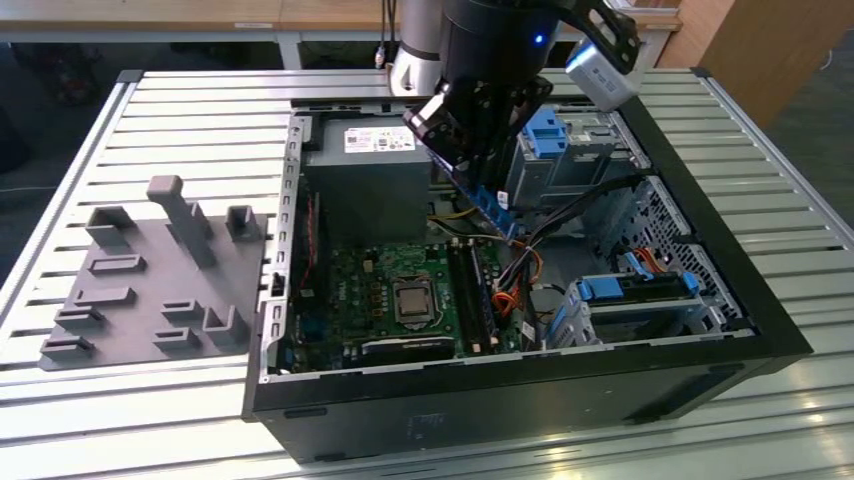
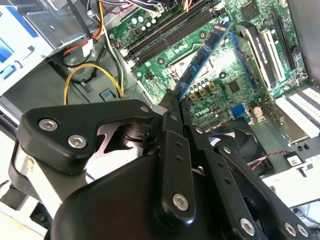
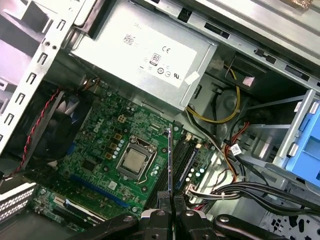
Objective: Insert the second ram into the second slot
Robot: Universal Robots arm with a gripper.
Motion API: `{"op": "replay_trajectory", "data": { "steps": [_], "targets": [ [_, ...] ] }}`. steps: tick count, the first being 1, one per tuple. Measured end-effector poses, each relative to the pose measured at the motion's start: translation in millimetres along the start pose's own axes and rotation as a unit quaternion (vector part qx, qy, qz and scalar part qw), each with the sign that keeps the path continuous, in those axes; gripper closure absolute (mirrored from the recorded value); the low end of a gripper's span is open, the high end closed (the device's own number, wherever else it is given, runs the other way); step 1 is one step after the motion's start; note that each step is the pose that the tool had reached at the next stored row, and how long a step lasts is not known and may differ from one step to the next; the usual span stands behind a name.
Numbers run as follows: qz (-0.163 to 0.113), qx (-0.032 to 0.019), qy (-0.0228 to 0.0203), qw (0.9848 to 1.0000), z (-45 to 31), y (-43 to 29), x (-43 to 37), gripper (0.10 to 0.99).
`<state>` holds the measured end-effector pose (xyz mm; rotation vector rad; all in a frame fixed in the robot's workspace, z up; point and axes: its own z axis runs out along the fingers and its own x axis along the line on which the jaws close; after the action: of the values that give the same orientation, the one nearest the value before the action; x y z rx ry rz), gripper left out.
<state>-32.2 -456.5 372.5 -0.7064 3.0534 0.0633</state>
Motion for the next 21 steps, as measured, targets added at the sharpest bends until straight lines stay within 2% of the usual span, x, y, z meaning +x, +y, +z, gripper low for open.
{"op": "replay_trajectory", "data": {
  "steps": [21],
  "targets": [
    [0.055, 0.0009, -0.0021, 0.9985, 0.0, 0.0, 0.0, 0.949]
  ]
}}
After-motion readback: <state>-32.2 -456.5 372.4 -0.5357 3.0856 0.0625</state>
